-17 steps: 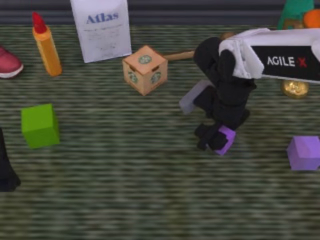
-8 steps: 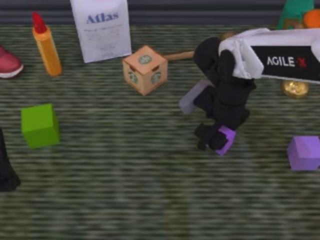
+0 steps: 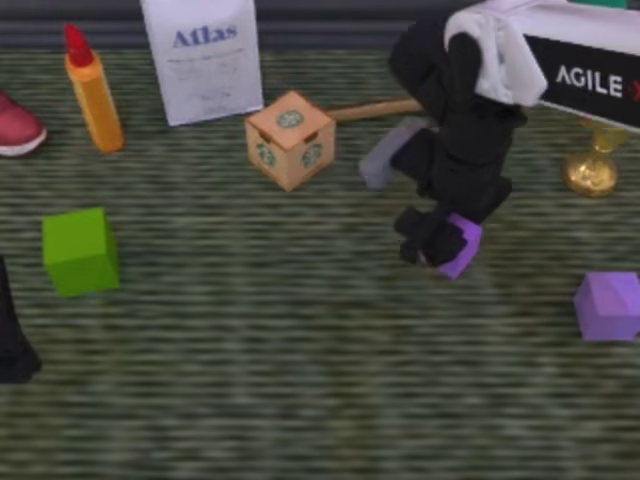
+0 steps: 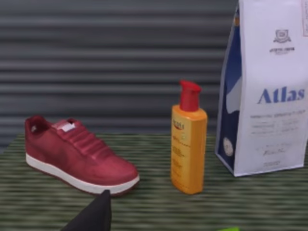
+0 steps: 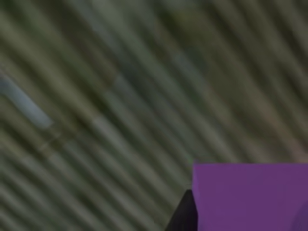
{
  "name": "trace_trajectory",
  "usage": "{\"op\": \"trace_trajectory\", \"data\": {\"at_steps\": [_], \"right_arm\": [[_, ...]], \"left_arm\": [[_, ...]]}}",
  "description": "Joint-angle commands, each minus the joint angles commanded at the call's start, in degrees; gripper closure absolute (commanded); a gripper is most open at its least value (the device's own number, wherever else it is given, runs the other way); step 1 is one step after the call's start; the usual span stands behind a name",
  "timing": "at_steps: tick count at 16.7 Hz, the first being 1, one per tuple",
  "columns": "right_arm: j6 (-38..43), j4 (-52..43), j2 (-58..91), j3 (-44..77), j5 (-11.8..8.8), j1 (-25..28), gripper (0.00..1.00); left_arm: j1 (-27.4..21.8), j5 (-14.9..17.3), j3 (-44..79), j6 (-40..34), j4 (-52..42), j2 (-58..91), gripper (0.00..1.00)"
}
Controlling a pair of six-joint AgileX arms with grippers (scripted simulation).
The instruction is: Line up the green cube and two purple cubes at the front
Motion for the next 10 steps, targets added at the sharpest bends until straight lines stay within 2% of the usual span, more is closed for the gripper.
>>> {"op": "trace_trajectory", "data": {"at_steps": [6,10], "right_arm": [[-0.06,-0.78,-0.52,0.46,-0.02,-0.2,1.0],[-5.82,0.07,-4.45,-4.41,-0.19,2.0,1.0]], "left_arm": [[0.0,0.0,0.0,0.0,0.0,0.0,0.0],[0.0,0.0,0.0,0.0,0.0,0.0,0.0]]}}
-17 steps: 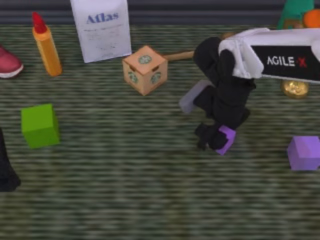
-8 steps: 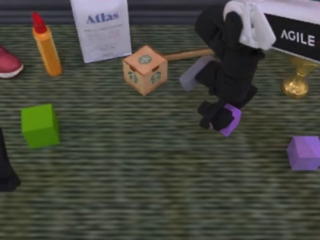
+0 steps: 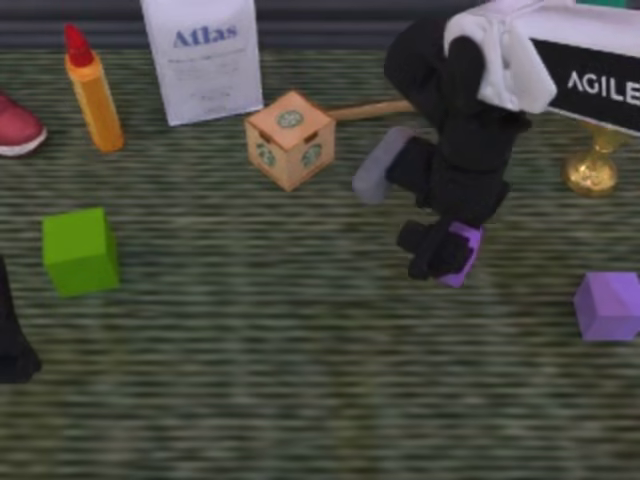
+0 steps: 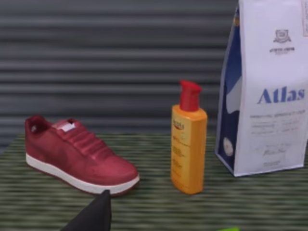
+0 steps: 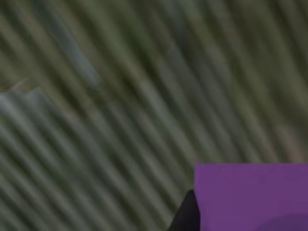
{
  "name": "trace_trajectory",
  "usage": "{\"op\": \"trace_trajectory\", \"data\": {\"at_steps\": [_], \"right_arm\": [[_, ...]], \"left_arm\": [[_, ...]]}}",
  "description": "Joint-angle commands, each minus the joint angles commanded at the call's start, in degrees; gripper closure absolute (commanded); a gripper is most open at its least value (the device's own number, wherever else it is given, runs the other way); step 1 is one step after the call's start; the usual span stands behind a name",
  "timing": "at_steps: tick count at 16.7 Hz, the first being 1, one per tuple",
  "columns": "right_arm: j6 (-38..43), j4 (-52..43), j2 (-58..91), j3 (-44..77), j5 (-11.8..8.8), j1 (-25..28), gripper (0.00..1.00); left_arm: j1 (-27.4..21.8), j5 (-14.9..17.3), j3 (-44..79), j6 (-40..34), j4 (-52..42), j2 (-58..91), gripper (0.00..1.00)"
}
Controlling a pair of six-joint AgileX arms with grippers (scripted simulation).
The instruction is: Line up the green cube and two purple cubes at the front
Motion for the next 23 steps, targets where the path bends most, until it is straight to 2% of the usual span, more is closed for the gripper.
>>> {"op": "trace_trajectory", "data": {"at_steps": [9,16,23], "right_arm": [[-21.85,3.44,-15.6,-19.5,-0.62,8.14,1.0],[-22.93,4.54,-16.08,-21.25,-0.65,8.37,1.0],[-22.9,17.87,-11.18,-29.21,-0.63,8.6,1.0]], "left_arm": [[0.0,0.0,0.0,0.0,0.0,0.0,0.0],[0.0,0.0,0.0,0.0,0.0,0.0,0.0],[0.0,0.0,0.0,0.0,0.0,0.0,0.0]]}}
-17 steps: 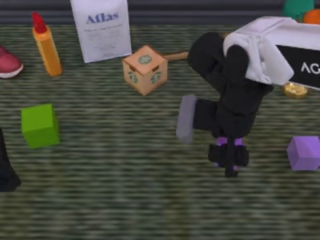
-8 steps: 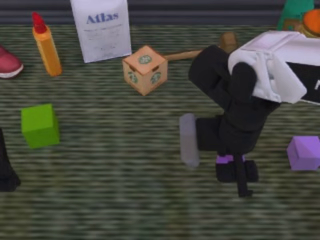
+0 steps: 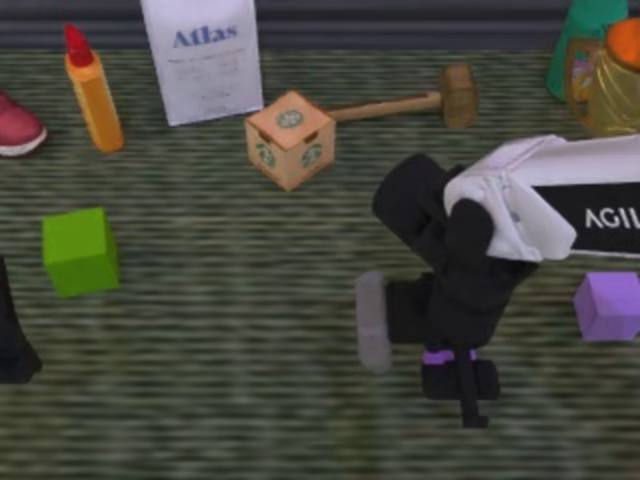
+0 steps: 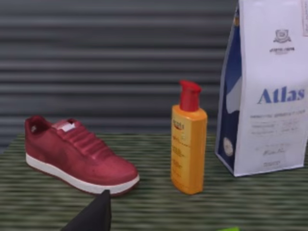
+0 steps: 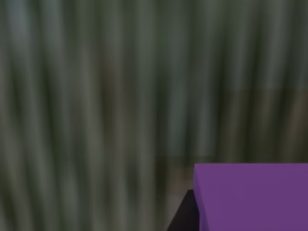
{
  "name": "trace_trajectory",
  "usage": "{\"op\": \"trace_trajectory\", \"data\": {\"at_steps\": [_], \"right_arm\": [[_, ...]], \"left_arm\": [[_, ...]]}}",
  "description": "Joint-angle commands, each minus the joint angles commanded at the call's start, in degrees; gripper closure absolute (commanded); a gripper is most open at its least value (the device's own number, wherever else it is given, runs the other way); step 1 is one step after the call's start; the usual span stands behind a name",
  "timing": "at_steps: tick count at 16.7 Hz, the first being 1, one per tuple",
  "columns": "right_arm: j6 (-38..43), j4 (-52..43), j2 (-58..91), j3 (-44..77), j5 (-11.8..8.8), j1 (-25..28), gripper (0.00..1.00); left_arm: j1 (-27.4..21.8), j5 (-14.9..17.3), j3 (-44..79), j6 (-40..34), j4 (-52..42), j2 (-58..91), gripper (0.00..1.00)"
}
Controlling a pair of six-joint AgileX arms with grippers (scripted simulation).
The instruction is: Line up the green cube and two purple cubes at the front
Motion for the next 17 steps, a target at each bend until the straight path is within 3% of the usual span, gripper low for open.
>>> {"op": "trace_trajectory", "data": {"at_steps": [5,17], "right_arm": [[-0.05,0.88,0.46,-0.62,0.01,0.07,1.0],[-0.05,0.88,0.46,-0.62,0.01,0.07,0.1]], "left_arm": [[0.0,0.0,0.0,0.0,0.0,0.0,0.0],[0.0,0.0,0.0,0.0,0.0,0.0,0.0]]}}
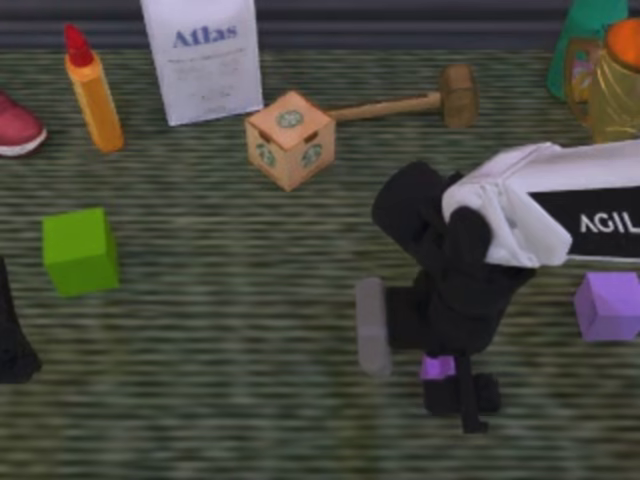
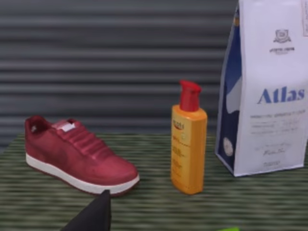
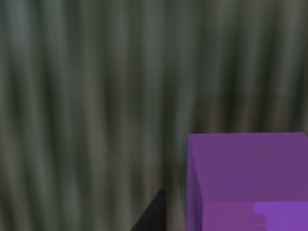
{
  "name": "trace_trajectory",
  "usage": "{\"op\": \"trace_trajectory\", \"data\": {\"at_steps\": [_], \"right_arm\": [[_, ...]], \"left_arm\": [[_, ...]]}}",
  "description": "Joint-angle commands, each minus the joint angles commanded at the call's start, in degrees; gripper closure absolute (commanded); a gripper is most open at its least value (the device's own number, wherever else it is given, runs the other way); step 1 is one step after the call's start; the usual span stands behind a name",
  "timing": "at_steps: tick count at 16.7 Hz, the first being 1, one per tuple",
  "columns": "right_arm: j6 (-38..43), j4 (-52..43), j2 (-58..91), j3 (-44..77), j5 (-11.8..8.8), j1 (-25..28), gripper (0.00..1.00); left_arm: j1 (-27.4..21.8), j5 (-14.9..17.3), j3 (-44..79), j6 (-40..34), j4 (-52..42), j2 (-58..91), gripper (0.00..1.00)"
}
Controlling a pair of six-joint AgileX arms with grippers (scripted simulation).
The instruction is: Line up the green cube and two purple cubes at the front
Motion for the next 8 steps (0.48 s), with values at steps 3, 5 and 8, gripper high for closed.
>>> {"op": "trace_trajectory", "data": {"at_steps": [3,5,8], "right_arm": [[0.0,0.0,0.0,0.0,0.0,0.0,0.0],[0.0,0.0,0.0,0.0,0.0,0.0,0.0],[0.0,0.0,0.0,0.0,0.0,0.0,0.0]], "left_arm": [[0.0,0.0,0.0,0.0,0.0,0.0,0.0],[0.0,0.0,0.0,0.0,0.0,0.0,0.0],[0.0,0.0,0.0,0.0,0.0,0.0,0.0]]}}
